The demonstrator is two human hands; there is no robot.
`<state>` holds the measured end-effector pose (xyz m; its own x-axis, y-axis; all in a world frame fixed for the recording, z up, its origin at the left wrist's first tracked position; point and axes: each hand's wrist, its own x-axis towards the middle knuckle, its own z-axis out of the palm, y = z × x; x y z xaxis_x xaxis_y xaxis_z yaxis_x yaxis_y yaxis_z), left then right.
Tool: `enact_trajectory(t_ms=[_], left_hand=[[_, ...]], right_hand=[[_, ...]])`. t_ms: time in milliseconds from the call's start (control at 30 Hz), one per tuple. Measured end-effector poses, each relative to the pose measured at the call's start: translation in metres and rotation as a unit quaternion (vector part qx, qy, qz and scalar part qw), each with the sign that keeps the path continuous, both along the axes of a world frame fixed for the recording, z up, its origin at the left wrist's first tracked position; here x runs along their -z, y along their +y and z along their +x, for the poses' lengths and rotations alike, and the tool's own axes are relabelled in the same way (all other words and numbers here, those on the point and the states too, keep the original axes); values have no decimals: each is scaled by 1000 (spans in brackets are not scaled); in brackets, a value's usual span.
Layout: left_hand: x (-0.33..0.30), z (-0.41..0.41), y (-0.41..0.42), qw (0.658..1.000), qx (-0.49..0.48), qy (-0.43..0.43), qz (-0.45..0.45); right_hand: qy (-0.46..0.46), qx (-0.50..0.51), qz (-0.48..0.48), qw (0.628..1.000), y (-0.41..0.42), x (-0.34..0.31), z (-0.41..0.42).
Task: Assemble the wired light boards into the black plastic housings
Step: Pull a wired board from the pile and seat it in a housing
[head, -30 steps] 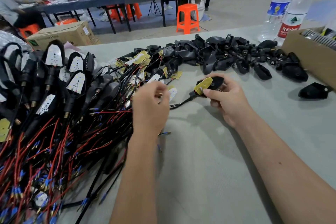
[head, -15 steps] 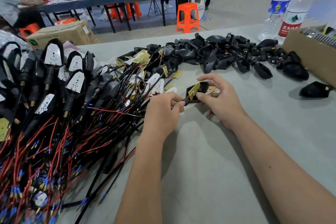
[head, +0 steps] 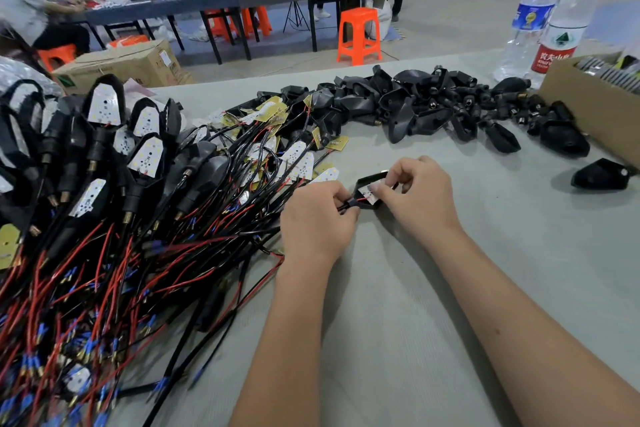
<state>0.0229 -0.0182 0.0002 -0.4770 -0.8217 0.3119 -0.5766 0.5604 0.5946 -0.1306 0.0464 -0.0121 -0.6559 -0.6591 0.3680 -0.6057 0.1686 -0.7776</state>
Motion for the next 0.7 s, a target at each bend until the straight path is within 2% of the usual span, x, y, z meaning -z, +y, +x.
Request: enact_trajectory(t_ms=[467,700], left_hand=[[5,1,-6,995,53,72,42],[1,7,-8,984,74,118,115]], right_hand=[[-33,26,16,999,-3,7,-4],[-225,-53,-14,973,2,4,-22]])
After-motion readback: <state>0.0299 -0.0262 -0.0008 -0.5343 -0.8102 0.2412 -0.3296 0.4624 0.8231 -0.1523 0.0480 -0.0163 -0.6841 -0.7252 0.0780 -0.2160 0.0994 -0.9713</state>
